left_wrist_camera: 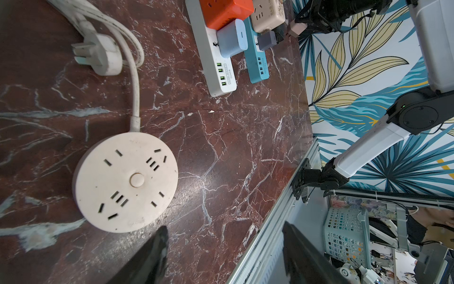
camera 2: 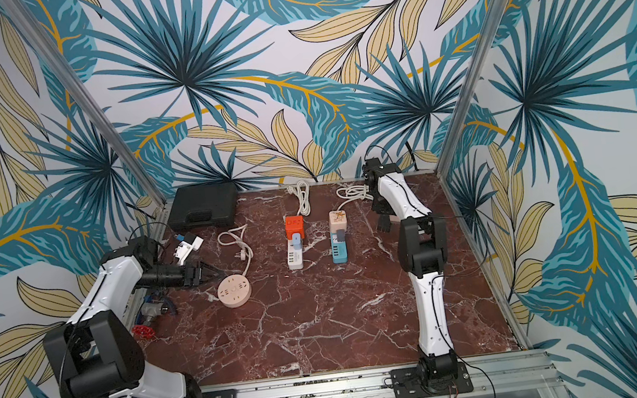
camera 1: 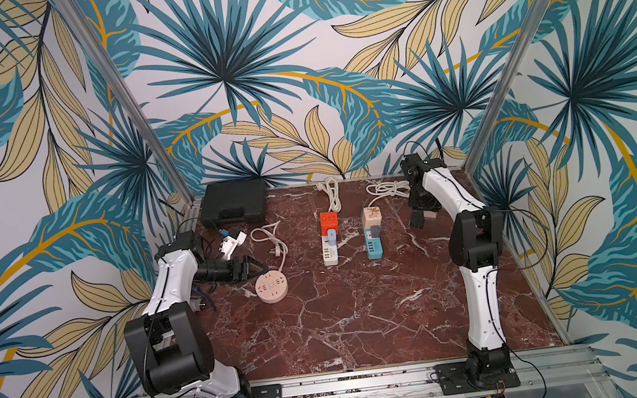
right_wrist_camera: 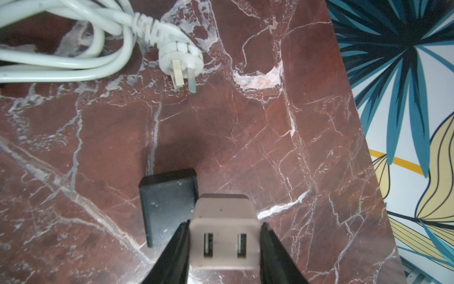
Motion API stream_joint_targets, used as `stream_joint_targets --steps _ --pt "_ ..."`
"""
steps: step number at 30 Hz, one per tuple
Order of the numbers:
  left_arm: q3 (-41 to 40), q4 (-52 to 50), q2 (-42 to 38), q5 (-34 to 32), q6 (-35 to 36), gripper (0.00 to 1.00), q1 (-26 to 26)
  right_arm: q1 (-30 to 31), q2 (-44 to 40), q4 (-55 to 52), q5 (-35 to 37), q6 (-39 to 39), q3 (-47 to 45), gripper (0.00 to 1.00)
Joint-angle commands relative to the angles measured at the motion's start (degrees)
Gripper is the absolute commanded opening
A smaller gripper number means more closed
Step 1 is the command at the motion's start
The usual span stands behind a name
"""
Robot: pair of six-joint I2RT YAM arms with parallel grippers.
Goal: Pull the plug off the socket
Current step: Place the plug at the center of the board.
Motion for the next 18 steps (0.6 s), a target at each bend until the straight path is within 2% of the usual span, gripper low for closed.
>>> stream_joint_targets --steps 1,7,15,16,18 --pt "-1.25 0.23 -0.42 0.35 0.39 0.75 0.23 -1.74 1.26 -0.37 1.47 1.11 0.32 0.00" --pt "-1.28 0.26 -0.56 0.35 0.27 0.75 0.23 -3.79 2.03 0.26 -0.59 -1.33 0.60 0.00" --pt "-1.46 0.39 -1.12 0.17 0.22 0.75 0.23 -4.25 6.28 -3.26 -0.51 0.78 6.78 0.00" --pt "-1.47 0.44 -1.08 0.22 0.22 0.75 0.23 -4.32 7.03 -3.47 -0.56 0.65 7.69 0.05" --pt "-1.37 0.28 -0.84 0.29 0.26 0.75 0.23 -4.42 8.45 -4.24 -0.81 0.86 9.15 0.09"
